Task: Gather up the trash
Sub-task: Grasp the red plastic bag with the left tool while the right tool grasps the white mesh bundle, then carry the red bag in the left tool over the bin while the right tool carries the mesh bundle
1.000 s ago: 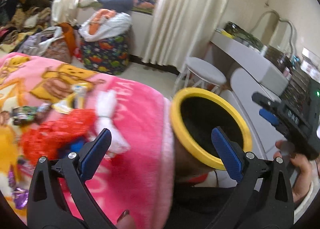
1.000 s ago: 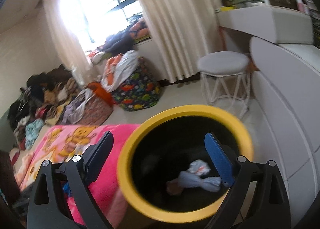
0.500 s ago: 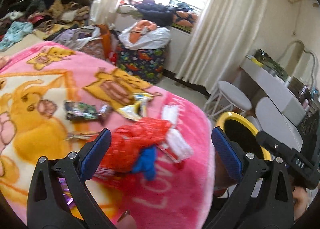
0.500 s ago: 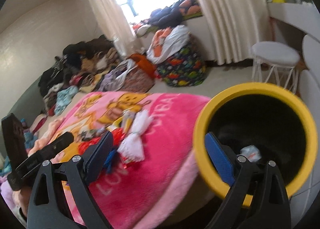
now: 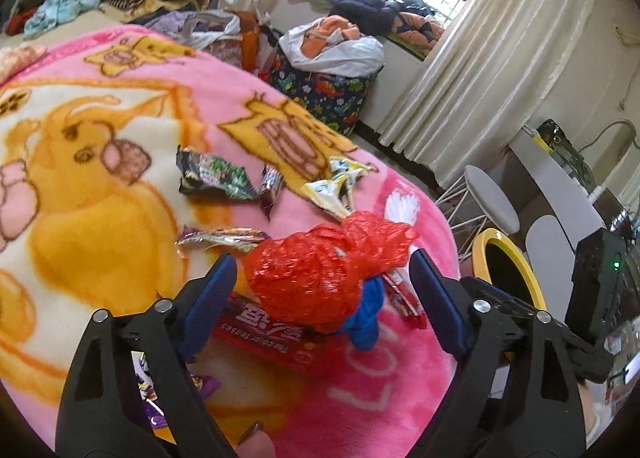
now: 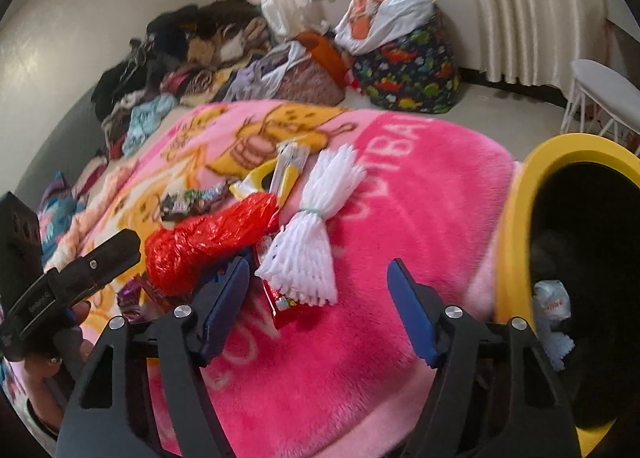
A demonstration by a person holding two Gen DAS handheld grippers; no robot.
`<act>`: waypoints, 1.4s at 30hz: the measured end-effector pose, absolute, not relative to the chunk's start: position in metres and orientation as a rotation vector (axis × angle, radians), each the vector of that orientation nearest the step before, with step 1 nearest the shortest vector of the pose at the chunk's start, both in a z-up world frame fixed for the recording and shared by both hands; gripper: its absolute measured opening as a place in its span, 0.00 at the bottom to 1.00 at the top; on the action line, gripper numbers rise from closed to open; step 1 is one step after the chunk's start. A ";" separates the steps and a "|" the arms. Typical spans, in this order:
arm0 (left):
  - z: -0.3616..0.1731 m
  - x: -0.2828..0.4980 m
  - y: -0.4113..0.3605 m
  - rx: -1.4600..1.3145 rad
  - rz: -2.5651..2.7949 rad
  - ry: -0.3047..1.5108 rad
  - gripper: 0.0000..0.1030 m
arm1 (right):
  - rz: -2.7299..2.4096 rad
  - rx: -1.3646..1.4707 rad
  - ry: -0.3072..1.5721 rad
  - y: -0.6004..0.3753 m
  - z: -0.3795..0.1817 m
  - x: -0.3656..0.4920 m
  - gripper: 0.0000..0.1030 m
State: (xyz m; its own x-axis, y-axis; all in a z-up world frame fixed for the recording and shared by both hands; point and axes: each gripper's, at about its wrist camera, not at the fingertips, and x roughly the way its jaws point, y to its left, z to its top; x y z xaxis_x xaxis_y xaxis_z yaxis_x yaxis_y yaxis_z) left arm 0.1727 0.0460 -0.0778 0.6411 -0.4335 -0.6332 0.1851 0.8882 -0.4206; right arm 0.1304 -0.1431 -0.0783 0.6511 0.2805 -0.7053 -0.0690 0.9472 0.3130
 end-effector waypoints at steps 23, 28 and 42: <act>-0.091 0.177 0.026 -0.254 -0.328 0.837 0.23 | 0.275 0.334 0.798 -0.160 -0.086 0.135 0.17; -0.073 0.167 0.023 -0.253 -0.359 0.768 0.21 | 0.287 0.330 0.762 -0.164 -0.078 0.122 0.17; -0.043 0.152 0.015 -0.247 -0.375 0.695 0.21 | 0.300 0.275 0.700 -0.158 -0.058 0.095 0.17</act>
